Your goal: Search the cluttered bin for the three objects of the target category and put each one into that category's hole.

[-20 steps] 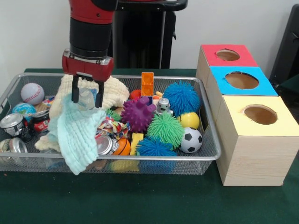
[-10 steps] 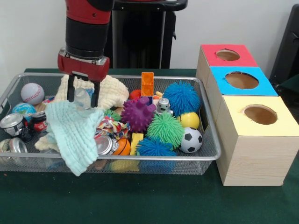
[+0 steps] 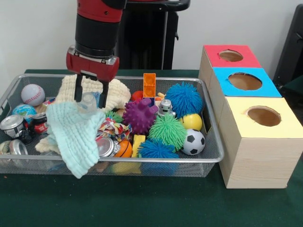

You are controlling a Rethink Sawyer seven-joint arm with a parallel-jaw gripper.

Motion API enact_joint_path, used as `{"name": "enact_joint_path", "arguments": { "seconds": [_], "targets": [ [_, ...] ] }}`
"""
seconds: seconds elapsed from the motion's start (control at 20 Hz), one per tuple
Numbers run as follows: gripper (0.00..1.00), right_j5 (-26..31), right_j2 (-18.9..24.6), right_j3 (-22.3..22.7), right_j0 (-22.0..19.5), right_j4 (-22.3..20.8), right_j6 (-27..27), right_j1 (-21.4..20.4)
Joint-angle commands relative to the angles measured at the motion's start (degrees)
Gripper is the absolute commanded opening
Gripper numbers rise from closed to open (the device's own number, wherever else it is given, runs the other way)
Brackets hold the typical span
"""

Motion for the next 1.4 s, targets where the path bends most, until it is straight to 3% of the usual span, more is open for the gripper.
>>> {"name": "enact_joint_path", "arguments": {
  "seconds": [0.05,0.35,0.7,1.05,1.1,1.4],
  "targets": [
    [1.00,-2.6,1.0,0.0,0.0,4.8,15.8,3.7],
    [1.00,-3.3,1.1,-0.9,-0.4,6.2,14.2,6.4],
    [1.00,6.2,0.8,-1.9,-1.1,5.9,9.6,8.0],
    [1.00,9.9,0.3,-2.9,-0.6,5.8,8.7,8.3],
    [0.00,10.5,0.5,-2.9,-0.7,6.0,8.7,8.3],
    [0.00,12.7,0.2,-3.8,-0.1,5.7,8.2,8.2]
  ]
}}
